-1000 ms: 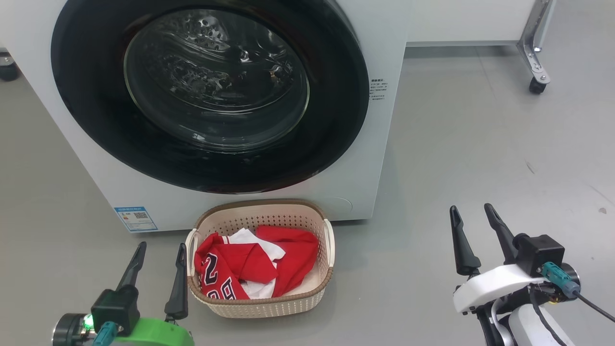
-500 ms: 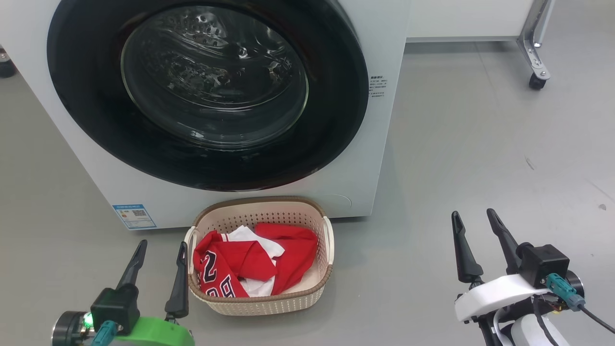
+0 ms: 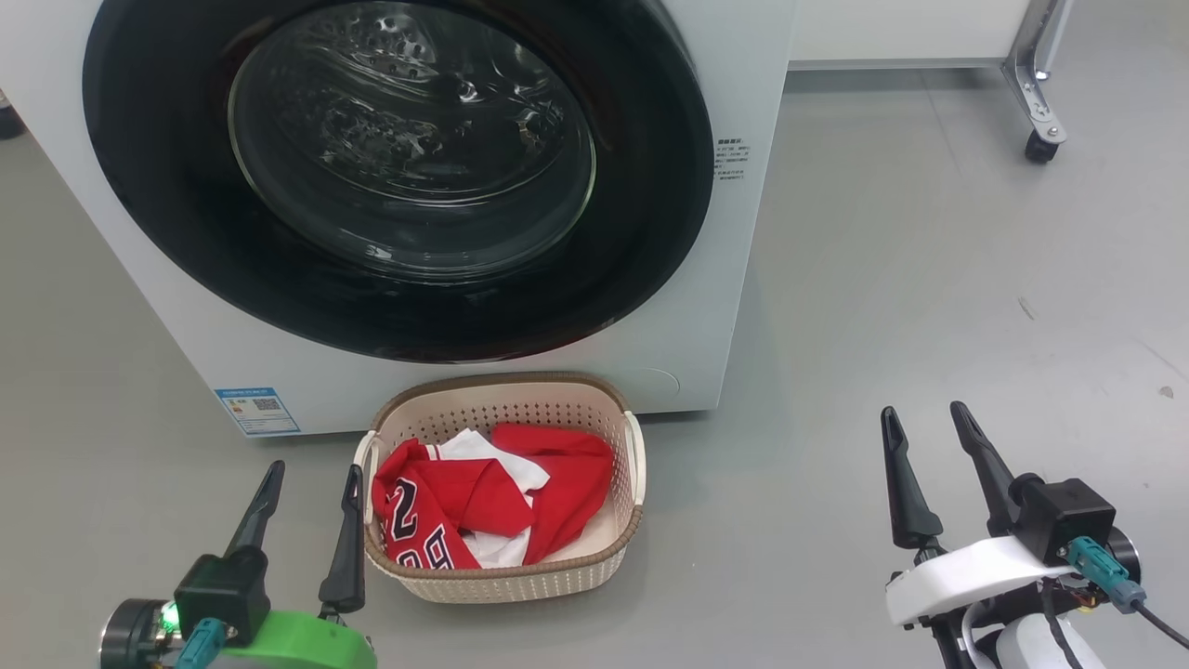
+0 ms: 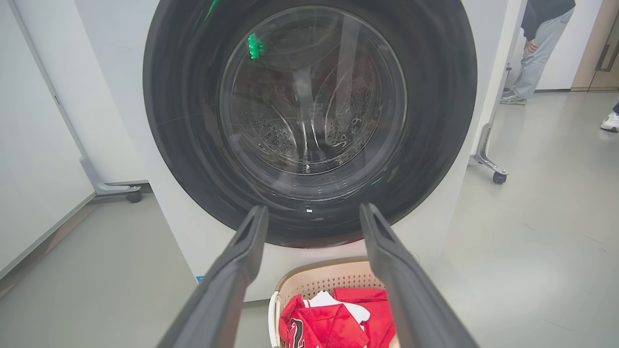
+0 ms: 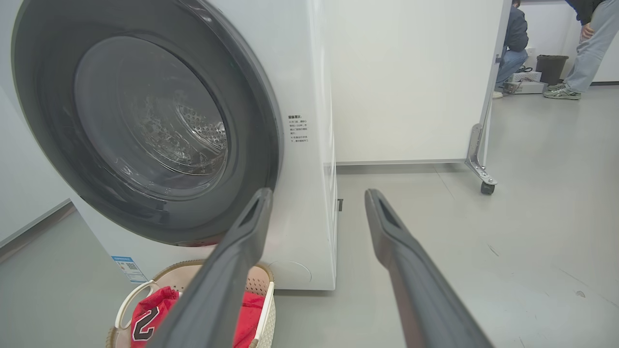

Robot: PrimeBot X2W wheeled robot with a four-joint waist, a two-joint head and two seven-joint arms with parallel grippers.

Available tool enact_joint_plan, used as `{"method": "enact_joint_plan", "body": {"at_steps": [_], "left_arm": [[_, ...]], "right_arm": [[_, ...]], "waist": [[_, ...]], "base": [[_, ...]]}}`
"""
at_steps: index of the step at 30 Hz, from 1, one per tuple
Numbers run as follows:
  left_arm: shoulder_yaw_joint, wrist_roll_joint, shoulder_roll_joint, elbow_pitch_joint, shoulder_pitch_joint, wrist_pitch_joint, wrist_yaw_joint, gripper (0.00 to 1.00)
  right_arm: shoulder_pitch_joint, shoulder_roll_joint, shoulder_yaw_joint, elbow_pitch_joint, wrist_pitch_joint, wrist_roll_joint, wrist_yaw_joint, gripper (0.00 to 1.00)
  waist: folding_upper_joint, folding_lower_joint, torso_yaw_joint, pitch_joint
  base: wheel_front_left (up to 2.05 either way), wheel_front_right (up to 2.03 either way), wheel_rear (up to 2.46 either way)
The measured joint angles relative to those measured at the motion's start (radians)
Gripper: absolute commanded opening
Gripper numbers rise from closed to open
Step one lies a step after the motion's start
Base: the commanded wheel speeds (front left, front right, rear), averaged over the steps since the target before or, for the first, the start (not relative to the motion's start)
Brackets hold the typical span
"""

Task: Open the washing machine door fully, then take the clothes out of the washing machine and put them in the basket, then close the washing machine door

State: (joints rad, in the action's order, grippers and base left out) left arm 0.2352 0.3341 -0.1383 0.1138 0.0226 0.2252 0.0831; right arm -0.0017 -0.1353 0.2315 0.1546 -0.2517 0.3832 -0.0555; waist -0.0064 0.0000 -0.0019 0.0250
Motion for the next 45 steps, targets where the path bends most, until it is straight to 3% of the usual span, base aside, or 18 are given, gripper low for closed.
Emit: {"method": "enact_joint_plan", "body": {"at_steps": [16,17,27,45], "left_arm": [[0.000,-0.002,-0.001,-0.005,0.000,-0.004,0.001,1.00],[0.000,-0.002,-0.001,-0.005,0.000,-0.004,0.001,0.00],[0.006,0.030,0.020,0.041,0.022,-0.006,-0.006,0.00],[-0.041,0.279,0.032,0.042,0.022,-0.058,-0.038,0.00]], "right_arm": [[0.023,-0.005,-0.001,-0.037,0.019,0.000,-0.009,1.00],[0.024,-0.005,-0.001,-0.040,0.019,0.000,-0.009,0.00],[0.058,0.015,0.001,0.005,0.019,0.034,-0.003,0.00],[0.056,0.030,-0.053,0.005,0.072,0.272,0.027,0.00]], "waist": [[0.0000,0.0000,-0.001,0.007],[0.0000,0.0000,-0.001,0.007],[0.0000,0.0000,-0.001,0.006],[0.0000,0.0000,0.000,0.001]], "base": [[0.00,0.00,0.00],[0.00,0.00,0.00],[0.00,0.00,0.00],[0.00,0.00,0.00]]}}
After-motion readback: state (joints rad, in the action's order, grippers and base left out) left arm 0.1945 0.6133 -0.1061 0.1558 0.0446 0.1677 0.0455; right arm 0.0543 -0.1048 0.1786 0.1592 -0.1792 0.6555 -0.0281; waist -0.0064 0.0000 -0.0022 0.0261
